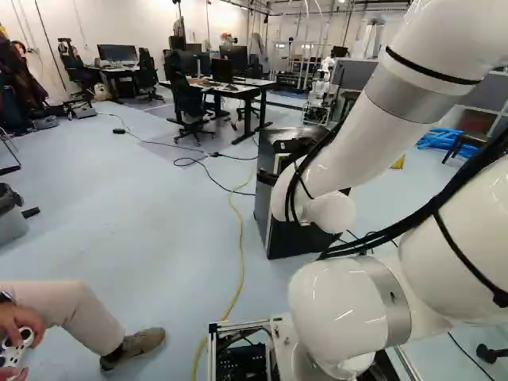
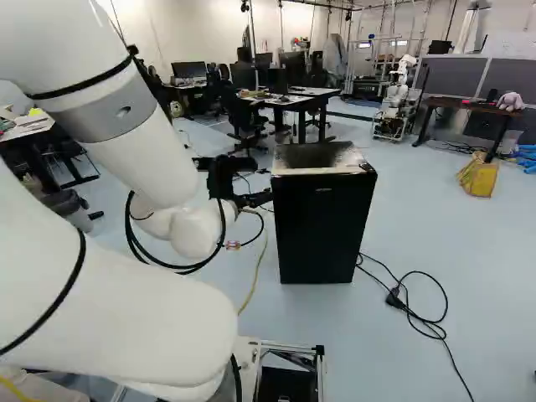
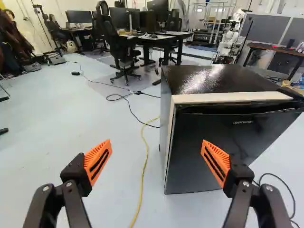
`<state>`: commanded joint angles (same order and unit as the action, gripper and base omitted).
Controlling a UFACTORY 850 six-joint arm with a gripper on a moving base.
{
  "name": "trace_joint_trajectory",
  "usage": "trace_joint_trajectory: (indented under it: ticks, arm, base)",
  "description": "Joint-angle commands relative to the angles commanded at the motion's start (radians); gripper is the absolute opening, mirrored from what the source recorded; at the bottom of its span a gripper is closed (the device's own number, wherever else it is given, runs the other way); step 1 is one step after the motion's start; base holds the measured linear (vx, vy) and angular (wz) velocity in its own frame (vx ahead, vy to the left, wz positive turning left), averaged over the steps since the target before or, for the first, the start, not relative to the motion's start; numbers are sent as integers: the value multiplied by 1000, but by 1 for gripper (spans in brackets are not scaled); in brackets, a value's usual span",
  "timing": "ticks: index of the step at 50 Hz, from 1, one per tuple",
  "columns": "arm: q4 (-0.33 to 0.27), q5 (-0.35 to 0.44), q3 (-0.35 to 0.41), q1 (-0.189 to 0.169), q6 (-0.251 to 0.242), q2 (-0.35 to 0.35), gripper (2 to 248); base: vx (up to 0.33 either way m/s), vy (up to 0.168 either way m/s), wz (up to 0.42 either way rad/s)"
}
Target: Grab a drink from the fridge
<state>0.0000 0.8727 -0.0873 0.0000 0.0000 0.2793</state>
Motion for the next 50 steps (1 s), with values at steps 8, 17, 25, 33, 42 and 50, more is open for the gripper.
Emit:
trace_joint_trajectory:
  ticks: [8,17,25,33,42,50]
  arm:
    - [0,0,0,0,0,0,247]
    - [0,0,0,0,0,0,247]
    - [0,0,0,0,0,0,247]
    - [0,0,0,0,0,0,247]
    - [17,0,-5,6,0,-6,247]
    - [52,0,-17,19,0,-20,247]
  base:
    - [26,1,-2]
    - [3,0,0]
    - [0,0,0]
    - [0,0,0]
    - [0,0,0]
    - [0,0,0]
